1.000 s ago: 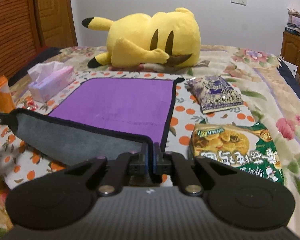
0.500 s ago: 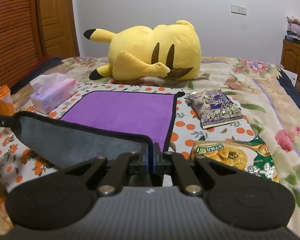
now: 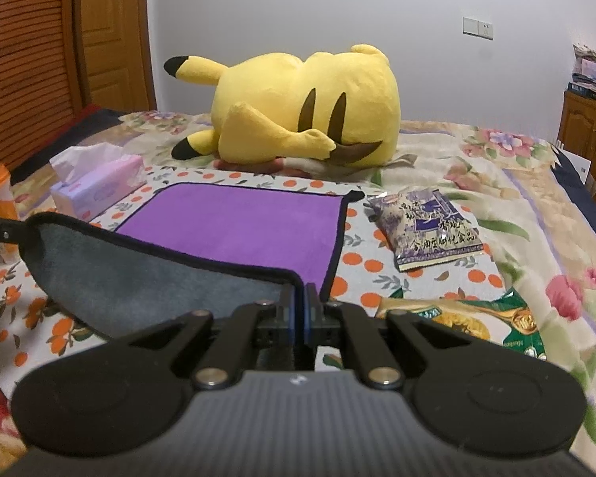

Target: Fold towel

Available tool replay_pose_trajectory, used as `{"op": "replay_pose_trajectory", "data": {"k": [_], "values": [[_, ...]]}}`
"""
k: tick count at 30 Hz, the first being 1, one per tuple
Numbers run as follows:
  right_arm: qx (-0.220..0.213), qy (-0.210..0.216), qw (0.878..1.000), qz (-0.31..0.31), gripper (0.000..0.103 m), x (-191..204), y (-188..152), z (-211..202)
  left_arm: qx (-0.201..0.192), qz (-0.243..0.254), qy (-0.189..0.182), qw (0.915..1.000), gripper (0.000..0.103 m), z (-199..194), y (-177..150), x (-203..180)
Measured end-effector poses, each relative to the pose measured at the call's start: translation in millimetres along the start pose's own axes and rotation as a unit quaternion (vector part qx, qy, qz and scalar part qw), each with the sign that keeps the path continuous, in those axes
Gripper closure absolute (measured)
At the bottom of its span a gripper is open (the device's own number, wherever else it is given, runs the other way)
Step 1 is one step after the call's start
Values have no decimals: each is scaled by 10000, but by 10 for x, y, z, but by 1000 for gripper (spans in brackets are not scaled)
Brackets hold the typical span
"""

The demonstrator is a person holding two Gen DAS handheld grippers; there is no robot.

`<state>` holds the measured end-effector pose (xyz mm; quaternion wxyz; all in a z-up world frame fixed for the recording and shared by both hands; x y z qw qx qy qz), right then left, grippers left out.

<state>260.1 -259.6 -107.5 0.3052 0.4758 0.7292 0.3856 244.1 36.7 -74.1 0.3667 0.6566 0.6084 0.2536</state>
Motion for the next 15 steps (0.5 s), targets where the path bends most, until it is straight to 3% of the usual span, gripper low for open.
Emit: {"op": "replay_pose_trajectory", "data": {"k": [15], "values": [[52,-70,9999,-100,98,-34,26,208,-63,40,-77,9999,97,126,103,-54]]}}
Point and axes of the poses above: each gripper's, at about its wrist camera, not at the fingertips, and z roughly the way its jaws point, x to its left, y to its top, the point moved 2 cm from there along z, roughly the way its jaws point, and after that the axes turned 7 degrees about -z, right-handed, at the moved point
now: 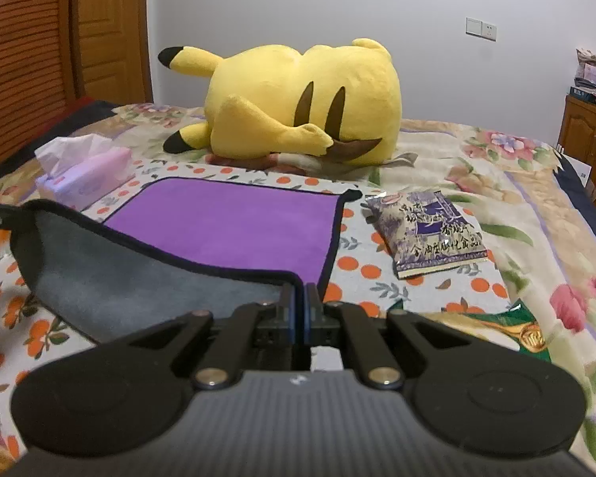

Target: Fold towel

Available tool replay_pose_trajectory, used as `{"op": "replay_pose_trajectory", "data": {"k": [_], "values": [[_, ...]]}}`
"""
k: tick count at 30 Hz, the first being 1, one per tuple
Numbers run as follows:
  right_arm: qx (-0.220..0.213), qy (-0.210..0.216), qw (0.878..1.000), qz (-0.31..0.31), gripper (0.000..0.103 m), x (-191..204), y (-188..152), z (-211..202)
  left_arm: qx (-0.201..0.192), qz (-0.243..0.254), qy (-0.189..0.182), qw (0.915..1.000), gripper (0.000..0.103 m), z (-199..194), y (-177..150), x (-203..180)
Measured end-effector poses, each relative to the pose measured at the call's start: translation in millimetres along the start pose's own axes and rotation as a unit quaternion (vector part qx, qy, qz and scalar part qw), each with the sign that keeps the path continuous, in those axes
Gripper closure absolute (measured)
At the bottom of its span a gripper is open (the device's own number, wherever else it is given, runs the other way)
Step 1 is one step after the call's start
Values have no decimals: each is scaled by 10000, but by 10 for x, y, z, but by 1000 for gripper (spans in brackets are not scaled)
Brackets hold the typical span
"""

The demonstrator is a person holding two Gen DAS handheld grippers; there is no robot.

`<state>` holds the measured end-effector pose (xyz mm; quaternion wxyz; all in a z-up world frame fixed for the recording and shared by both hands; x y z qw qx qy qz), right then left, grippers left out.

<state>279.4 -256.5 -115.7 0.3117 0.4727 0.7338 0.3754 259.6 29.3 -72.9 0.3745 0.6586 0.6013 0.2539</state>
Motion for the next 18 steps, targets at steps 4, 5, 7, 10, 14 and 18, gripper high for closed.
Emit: {"op": "replay_pose_trajectory", "data": {"k": [4,5,7,10,14,18], "values": [[-78,0,10000,16,98,-23,71,11,-110,-4,4,9999,97,-40,65,-20],[-106,-3,9999,21,98,-26,94,5,-138,-13,1,9999,97,-44,92,-23],[-179,-15,9998,25,98,-34,146,-18,-179,-21,-15,9998,97,-37,145,-27],[-274,-20,9996,29,98,-55,225,-30,-210,-17,-28,9998,97,-13,213,-30],[-319,-25,9995,-64,99,-47,323,37,-248,45,22,9997,97,43,302,-47],[-362,-41,9992,-158,99,-37,445,128,-293,48,40,9995,97,103,414,-38]]}}
Point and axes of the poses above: each gripper's, at about its wrist camera, not at the fingertips, and z roughly the way its jaws point, x to its left, y to its top, the point moved 2 cm from there along z, roughly the way its jaws point, and after that the axes turned 7 degrees about -z, right-handed, at the moved point
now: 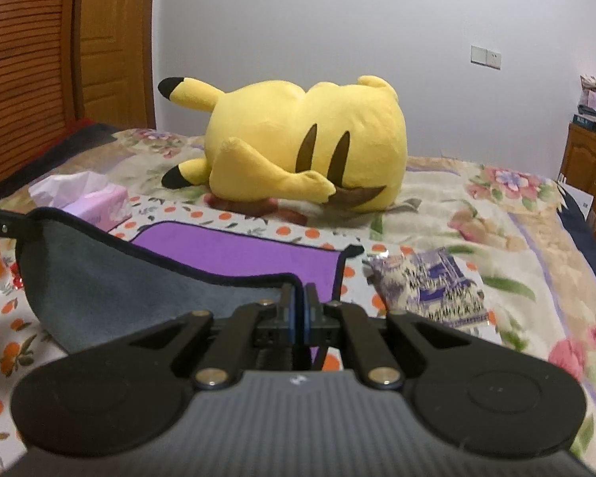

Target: Fold towel

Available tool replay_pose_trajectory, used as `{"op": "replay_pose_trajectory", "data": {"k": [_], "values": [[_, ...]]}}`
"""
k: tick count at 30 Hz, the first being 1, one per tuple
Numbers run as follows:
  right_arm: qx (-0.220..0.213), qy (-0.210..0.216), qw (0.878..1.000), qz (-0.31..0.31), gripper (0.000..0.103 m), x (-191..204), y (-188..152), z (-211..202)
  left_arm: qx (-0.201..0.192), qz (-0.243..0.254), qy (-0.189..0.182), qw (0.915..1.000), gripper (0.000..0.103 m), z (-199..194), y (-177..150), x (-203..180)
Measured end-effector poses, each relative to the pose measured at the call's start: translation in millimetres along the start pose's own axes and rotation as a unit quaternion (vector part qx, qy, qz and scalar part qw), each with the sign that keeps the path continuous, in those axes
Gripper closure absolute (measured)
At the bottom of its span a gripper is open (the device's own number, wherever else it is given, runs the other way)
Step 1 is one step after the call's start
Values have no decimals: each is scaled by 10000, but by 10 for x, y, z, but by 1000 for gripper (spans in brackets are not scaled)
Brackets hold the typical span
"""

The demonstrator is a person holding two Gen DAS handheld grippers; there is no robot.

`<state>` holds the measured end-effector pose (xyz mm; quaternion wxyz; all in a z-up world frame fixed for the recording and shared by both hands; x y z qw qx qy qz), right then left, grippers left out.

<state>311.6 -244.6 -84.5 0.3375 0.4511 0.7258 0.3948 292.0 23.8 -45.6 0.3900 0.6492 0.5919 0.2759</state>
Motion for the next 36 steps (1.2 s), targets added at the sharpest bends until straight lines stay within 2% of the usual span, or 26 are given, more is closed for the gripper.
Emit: {"op": "replay_pose_trajectory", "data": {"k": [16,26,36], "values": [[-243,-175,9989,-352,99,-59,397,300,-181,20,187,9997,97,285,411,102],[-317,-268,9981,-447,99,-76,466,544,-272,-2,360,9990,97,542,533,168],[-251,-547,9982,-79,99,-184,393,863,-392,-281,597,9971,97,856,503,236]]}}
Point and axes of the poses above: each gripper's, at about its wrist camera, not at the fingertips, and z roughly the way its jaws point, x to its left, y to its top, the point moved 2 cm from there along z, roughly the way its jaws point, and after that the axes turned 7 degrees about -z, right-handed, at the moved point
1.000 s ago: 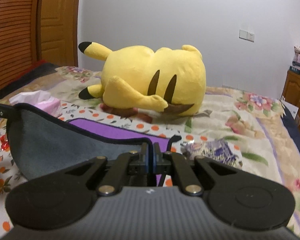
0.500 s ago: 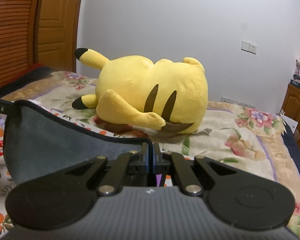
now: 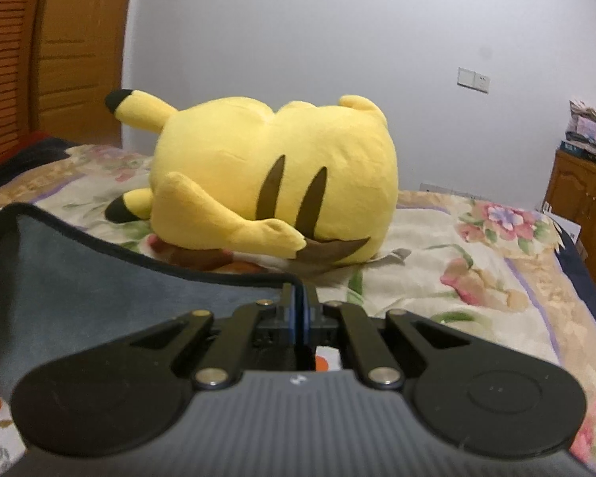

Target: Fold towel

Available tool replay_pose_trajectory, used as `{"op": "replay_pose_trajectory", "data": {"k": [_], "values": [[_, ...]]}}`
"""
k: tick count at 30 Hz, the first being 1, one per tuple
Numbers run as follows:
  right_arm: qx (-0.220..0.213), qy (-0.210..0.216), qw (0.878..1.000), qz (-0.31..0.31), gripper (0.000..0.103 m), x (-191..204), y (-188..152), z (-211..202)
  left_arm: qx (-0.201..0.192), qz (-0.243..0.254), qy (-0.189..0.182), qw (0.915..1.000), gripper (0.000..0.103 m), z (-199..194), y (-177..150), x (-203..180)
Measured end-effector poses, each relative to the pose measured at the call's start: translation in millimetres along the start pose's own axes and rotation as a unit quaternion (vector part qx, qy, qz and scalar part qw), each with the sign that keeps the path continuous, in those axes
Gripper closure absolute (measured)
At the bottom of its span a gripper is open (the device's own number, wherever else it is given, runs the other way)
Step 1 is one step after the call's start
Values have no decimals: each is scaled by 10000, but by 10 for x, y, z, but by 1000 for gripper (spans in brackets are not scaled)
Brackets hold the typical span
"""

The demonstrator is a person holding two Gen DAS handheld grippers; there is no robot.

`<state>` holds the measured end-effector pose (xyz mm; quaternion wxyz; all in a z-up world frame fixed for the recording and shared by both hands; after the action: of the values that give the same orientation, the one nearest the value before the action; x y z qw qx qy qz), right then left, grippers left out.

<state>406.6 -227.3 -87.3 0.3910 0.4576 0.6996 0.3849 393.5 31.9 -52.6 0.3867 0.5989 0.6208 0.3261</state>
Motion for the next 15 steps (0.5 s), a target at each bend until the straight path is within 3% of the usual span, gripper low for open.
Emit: {"op": "replay_pose_trajectory", "data": {"k": [15], "values": [[479,22,9988,77,99,132,-166,374,227,65,294,9993,97,478,-171,21]]}}
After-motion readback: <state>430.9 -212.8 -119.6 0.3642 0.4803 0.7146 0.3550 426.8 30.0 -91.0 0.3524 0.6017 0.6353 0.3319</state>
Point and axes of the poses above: each gripper's, at about its wrist camera, not at the fingertips, and z roughly the way its jaws point, x to its left, y to its top, the point moved 2 cm from there along z, roughly the way its jaws point, and after that the axes turned 7 degrees about -z, right-handed, at the moved point
